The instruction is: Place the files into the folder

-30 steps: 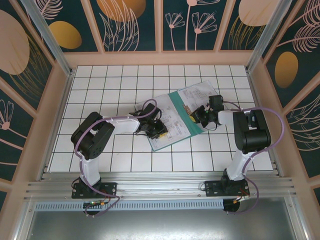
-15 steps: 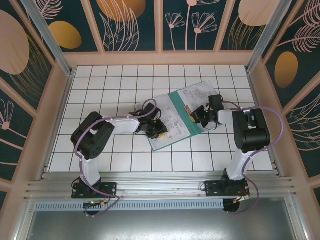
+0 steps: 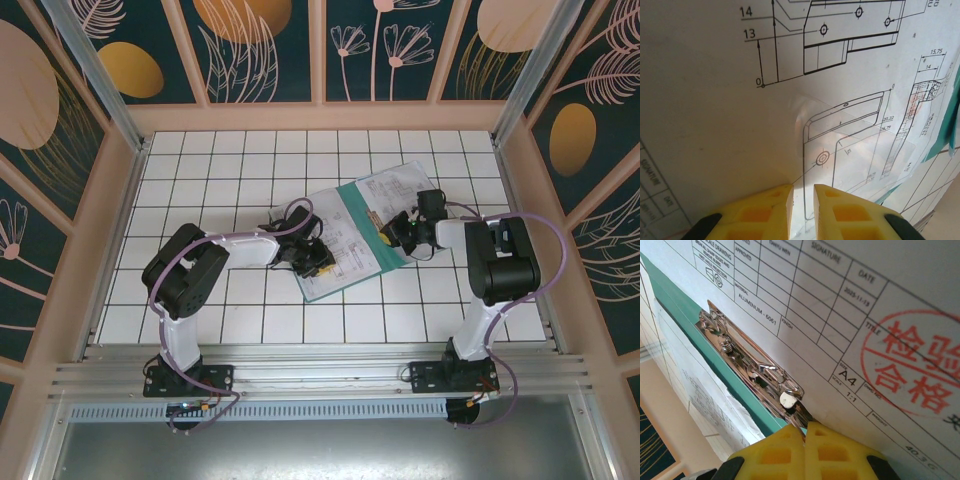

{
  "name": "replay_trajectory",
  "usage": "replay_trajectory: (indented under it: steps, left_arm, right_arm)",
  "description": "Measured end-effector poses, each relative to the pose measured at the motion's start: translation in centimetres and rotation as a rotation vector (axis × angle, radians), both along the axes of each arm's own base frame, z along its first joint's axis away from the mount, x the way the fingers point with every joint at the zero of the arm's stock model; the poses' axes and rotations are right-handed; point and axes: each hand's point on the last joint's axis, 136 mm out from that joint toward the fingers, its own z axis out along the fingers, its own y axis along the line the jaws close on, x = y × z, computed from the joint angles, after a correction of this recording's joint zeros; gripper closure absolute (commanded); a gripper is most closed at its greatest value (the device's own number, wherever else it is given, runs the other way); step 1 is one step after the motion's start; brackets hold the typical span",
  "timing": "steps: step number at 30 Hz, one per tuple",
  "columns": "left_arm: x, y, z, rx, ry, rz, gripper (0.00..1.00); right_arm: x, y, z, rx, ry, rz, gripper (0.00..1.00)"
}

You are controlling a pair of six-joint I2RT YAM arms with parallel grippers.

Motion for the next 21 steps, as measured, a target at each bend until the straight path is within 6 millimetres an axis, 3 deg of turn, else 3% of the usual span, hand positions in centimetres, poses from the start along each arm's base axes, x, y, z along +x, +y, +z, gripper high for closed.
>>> replay_trajectory:
  steps: [7, 17, 21]
  left_arm:
    - [0.1, 0.1, 0.0, 0.001, 0.001, 0.003, 0.8]
    - [0.1, 0.2, 0.0, 0.006, 0.001, 0.004, 0.8]
    - [0.2, 0.4, -0.1, 0.02, -0.001, 0.0, 0.8]
  right_arm:
    - [0.2, 0.3, 0.5, 0.008, 0.024, -0.02, 0.99]
    - [0.2, 0.4, 0.7, -0.017, 0.059, -0.032, 0.66]
    - [0.8, 0.4, 2.0, -0.036, 0.017, -0.021, 0.55]
